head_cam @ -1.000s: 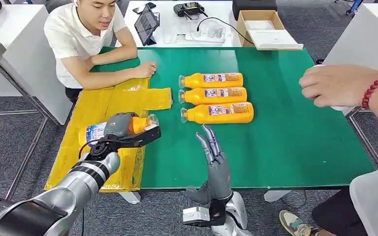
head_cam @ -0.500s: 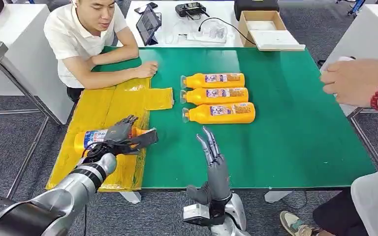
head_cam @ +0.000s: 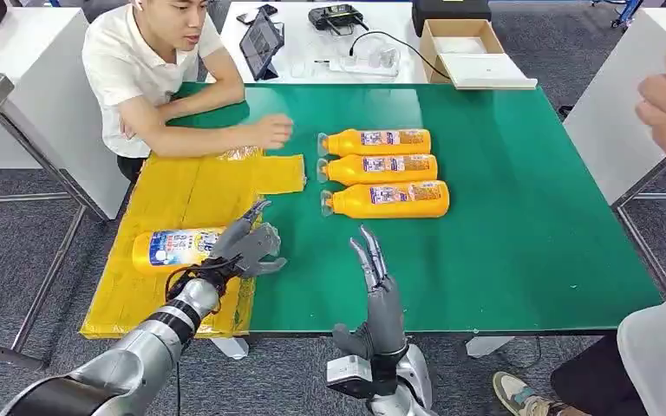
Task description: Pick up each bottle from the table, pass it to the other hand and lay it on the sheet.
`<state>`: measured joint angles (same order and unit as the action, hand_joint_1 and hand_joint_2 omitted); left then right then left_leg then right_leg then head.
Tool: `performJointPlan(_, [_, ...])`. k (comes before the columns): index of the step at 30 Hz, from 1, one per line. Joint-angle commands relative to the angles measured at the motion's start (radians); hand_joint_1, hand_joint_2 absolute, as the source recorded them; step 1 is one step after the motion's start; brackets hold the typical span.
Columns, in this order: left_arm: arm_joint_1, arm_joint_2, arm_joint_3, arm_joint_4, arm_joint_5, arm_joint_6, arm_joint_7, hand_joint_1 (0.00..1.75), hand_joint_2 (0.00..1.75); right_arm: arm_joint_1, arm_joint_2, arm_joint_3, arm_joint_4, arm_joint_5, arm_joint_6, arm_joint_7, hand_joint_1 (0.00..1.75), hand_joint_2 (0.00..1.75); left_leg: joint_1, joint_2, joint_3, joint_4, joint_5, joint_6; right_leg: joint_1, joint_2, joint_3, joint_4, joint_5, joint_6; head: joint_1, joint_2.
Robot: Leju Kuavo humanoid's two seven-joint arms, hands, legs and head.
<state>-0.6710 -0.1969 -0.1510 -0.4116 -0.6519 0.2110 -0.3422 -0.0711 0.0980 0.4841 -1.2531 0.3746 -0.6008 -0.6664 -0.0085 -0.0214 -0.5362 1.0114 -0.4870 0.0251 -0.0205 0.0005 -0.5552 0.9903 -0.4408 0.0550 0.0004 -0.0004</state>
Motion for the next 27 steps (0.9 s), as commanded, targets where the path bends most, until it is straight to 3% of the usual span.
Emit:
performJointPlan(1, [0.084, -0.052, 0.072, -0.136, 0.139, 0.118, -0.156, 0.0, 1.75, -0.006, -0.024, 0.02, 0.049, -0.003, -0.005, -0.032, 0.0, 0.0, 0.001, 0.001, -0.001, 0.0, 0.0, -0.002, 0.002, 0.0, -0.001, -0.001, 0.001, -0.002, 0.0, 0.0])
performJointPlan(6, [0.19, -0.061, -0.023, -0.363, 0.279, 0.274, -0.262, 0.0, 1.75, 0.006, -0.026, 0.019, 0.039, 0.007, -0.01, -0.032, 0.0, 0.0, 0.001, 0.002, -0.004, 0.0, 0.0, -0.001, 0.002, 0.0, -0.004, -0.001, 0.001, -0.002, 0.0, 0.0])
performJointPlan(9, [0.311, -0.06, -0.076, -0.647, 0.539, 0.2, -0.288, 0.0, 1.75, 0.012, -0.023, 0.017, 0.039, 0.015, -0.022, -0.032, 0.0, 0.0, 0.001, 0.003, -0.005, 0.0, 0.0, -0.001, 0.002, 0.001, -0.005, -0.001, 0.001, -0.002, 0.0, 0.0])
performJointPlan(10, [0.355, -0.061, -0.083, -0.745, 0.655, 0.139, -0.276, 0.0, 1.75, 0.022, -0.023, 0.005, 0.021, -0.011, -0.011, -0.032, 0.0, 1.75, 0.002, 0.003, -0.005, 0.0, 0.0, -0.002, 0.003, 0.001, -0.005, -0.001, 0.001, -0.002, 0.0, 0.0])
performJointPlan(12, [0.444, -0.052, -0.105, -0.919, 0.819, 0.076, -0.236, 0.0, 1.75, 0.062, -0.011, -0.073, -0.056, -0.171, 0.079, -0.032, 0.0, 1.75, 0.002, 0.004, -0.006, 0.001, -0.001, -0.002, 0.002, 0.002, -0.006, 0.0, 0.001, -0.002, 0.0, 0.0])
performJointPlan(14, [0.527, -0.012, -0.143, -1.07, 0.884, 0.055, -0.224, 0.0, 1.75, 0.065, -0.034, -0.139, -0.042, -0.028, -0.029, -0.029, 0.0, 1.75, 0.002, 0.004, -0.006, 0.001, -0.001, -0.002, 0.002, 0.002, -0.006, 0.0, 0.0, -0.003, 0.0, 0.0])
performJointPlan(16, [0.56, 0.009, -0.152, -1.117, 0.892, 0.062, -0.219, 0.0, 1.75, 0.057, -0.044, -0.186, -0.02, -0.001, -0.024, -0.028, 0.0, 1.75, 0.002, 0.005, -0.005, 0.0, -0.001, -0.002, 0.002, 0.003, -0.006, -0.001, 0.0, -0.002, 0.0, 0.0])
performJointPlan(17, [0.593, 0.023, -0.151, -1.159, 0.88, 0.079, -0.234, 0.0, 1.75, 0.034, -0.069, -0.212, 0.049, 0.119, -0.039, 0.043, 0.0, 1.75, 0.001, 0.005, -0.006, 0.0, -0.001, -0.002, 0.001, 0.003, -0.007, -0.001, 0.001, -0.002, 0.0, 0.0])
performJointPlan(18, [0.611, 0.032, -0.147, -1.18, 0.875, 0.082, -0.243, 0.0, 1.75, 0.017, -0.09, -0.225, 0.093, 0.16, -0.045, 0.049, 0.0, 1.75, 0.001, 0.004, -0.006, -0.001, -0.001, -0.001, 0.001, 0.003, -0.007, -0.001, 0.001, -0.002, 0.0, 0.0])
performJointPlan(21, [0.62, 0.037, -0.142, -1.189, 0.875, 0.079, -0.246, 0.0, 1.75, 0.006, -0.094, -0.243, 0.121, 0.146, -0.037, 0.018, 0.0, 1.75, 0.001, 0.006, -0.006, -0.002, 0.0, -0.001, 0.002, 0.004, -0.006, -0.002, 0.002, -0.002, 0.0, 0.0])
performJointPlan(25, [0.666, 0.05, -0.127, -1.228, 0.803, 0.15, -0.267, 0.0, 1.75, -0.044, -0.136, -0.284, 0.238, 0.326, -0.09, 0.144, 0.0, 1.75, 0.001, 0.002, -0.007, -0.001, 0.0, -0.001, 0.001, 0.001, -0.007, -0.002, 0.001, -0.001, 0.0, 0.0])
performJointPlan(27, [0.683, 0.054, -0.126, -1.249, 0.801, 0.154, -0.266, 0.0, 1.75, -0.05, -0.142, -0.298, 0.259, 0.324, -0.081, 0.135, 0.0, 1.75, 0.001, 0.006, -0.005, -0.001, -0.001, -0.001, 0.001, 0.004, -0.006, -0.003, 0.001, -0.002, 0.0, 0.0])
